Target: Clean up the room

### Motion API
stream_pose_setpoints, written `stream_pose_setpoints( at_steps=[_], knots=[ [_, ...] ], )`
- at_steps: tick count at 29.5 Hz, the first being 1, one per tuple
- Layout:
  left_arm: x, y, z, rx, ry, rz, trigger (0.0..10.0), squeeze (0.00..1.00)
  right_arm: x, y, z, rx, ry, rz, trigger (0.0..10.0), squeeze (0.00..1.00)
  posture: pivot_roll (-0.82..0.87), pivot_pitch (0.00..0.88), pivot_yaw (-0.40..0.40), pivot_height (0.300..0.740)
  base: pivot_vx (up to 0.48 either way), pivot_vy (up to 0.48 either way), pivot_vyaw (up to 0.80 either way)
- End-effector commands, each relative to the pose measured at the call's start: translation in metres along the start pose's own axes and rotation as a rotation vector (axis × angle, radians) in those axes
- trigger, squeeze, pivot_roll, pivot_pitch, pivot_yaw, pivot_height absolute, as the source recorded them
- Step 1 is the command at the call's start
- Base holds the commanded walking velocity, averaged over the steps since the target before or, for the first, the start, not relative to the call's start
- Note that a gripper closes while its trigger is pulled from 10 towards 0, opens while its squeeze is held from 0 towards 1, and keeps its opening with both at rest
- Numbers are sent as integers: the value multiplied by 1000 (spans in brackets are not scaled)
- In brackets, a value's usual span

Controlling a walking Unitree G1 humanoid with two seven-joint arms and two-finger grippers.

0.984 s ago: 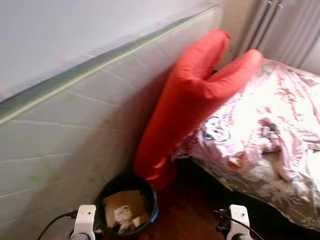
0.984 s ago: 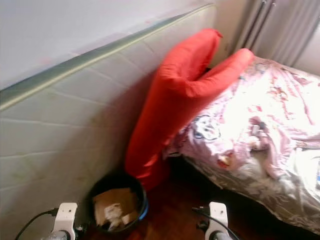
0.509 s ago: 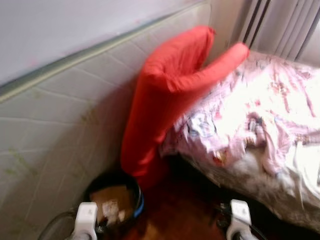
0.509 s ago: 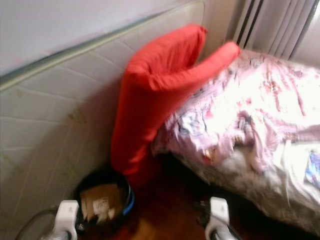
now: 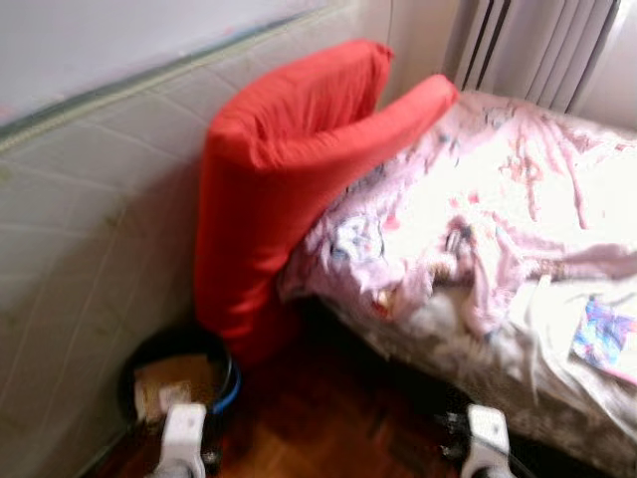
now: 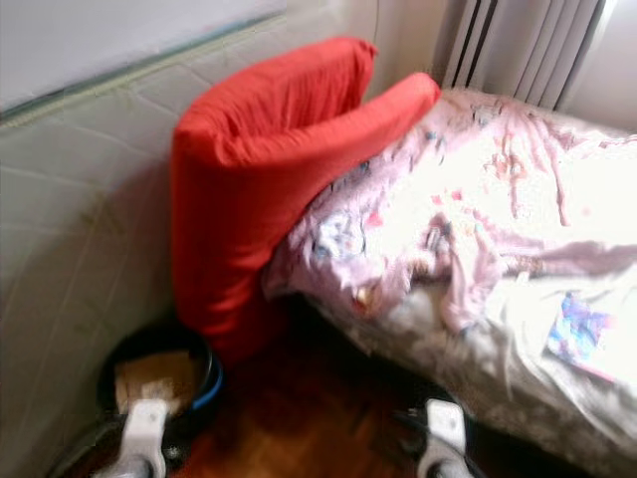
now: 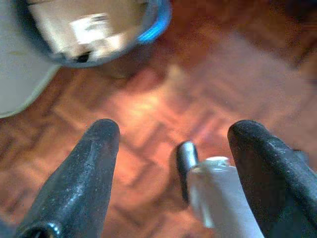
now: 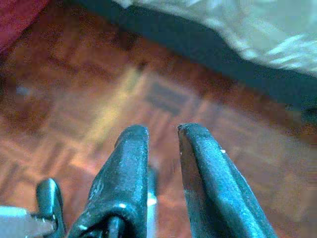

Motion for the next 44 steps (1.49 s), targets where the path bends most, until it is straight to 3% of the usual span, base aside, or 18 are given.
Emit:
stream_pose_setpoints(
  at_steps=[1, 23, 24, 25, 37, 40, 41, 42, 44],
  knots=[
    [-13, -1, -4, -16, 3, 26, 10000, 0, -9, 2, 5, 16, 9, 16, 10000, 0, 49, 36, -22, 740, 0, -349, 0],
    [-14, -2, -7, -21, 18, 21, 10000, 0, -9, 1, 2, 19, 12, 12, 10000, 0, 41, 3, -15, 740, 0, -350, 0],
    [-14, -2, -7, -22, 20, 20, 10000, 0, -9, 1, 3, 20, 9, 11, 10000, 729, 41, 0, -13, 740, 0, -349, 0],
    [-15, -2, -7, -22, 22, 20, 10000, 0, -10, 1, 3, 23, 11, 10, 10000, 1000, 42, 0, -12, 740, 0, -352, 0],
    [-16, -2, -5, -9, 31, 22, 10000, 0, -10, 1, 3, 33, 22, 7, 10000, 1000, 38, 18, -8, 740, 0, -291, 0],
    [-16, -3, -1, 32, -5, 31, 10000, 0, -8, 0, 6, 64, 56, -13, 10000, 1000, 44, 32, -10, 740, 0, 0, 0],
    [-17, -3, 0, 52, -24, 38, 10000, 0, -7, 0, 7, 84, 63, -28, 10000, 384, 42, 48, -6, 740, 0, 0, 0],
    [-18, -4, 1, 65, -38, 42, 10000, 0, -6, -1, 8, 99, 70, -35, 10000, 0, 39, 56, -3, 740, 0, 0, 0],
    [-19, -5, 4, 99, -53, 52, 10000, 0, -4, -2, 12, 138, 86, -48, 10000, 0, 34, 71, 2, 740, 0, 0, 0]
  ],
)
Point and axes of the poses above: a point about 5 cm out from each wrist's last joint towards the gripper, its own y axis pointing out of the wrist towards the gripper, its own z axis along the axis of the wrist's last joint, x = y × z, the point moved 6 cm from there along y, pointing out of the wrist towards the gripper, and after that the axes turned 5 degrees about -y, right-handed, at the moved point
